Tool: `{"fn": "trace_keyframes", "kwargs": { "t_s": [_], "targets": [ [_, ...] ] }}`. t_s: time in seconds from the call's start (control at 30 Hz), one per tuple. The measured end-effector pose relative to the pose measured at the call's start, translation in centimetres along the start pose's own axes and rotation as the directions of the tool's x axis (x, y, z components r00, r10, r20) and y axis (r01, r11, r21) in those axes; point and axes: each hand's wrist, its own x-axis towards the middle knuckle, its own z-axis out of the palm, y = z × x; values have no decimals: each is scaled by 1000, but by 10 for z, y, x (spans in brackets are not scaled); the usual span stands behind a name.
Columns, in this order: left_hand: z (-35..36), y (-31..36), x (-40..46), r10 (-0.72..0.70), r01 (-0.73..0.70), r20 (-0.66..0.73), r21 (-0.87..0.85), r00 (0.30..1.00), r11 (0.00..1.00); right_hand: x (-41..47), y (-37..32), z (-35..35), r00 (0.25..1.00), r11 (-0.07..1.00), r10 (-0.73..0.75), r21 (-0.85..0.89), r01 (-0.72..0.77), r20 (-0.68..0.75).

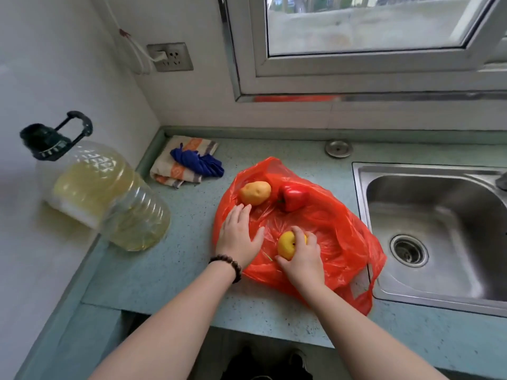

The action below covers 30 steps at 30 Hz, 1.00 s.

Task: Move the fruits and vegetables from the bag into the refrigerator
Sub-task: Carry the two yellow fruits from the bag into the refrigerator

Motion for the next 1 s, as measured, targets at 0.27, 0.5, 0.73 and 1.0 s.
{"fn": "trace_keyframes", "kwargs": {
  "t_s": [0.27,0.5,0.73,1.0],
  "targets": [
    [14,-12,66,104,-105,66,10,992,994,28,-8,7,994,994,102,50,-100,-39],
    [26,-31,122,193,-198,182,10,964,980,27,-12,16,983,986,157,68,-151,-99],
    [37,-47,131,237,-233,223,-46,945,971,25,-14,19,976,981,181,88,-171,-125],
    [33,-48,116,370,-347,137,-163,919,924,24,-25,17,953,970,213,163,-180,-214]
  ]
}}
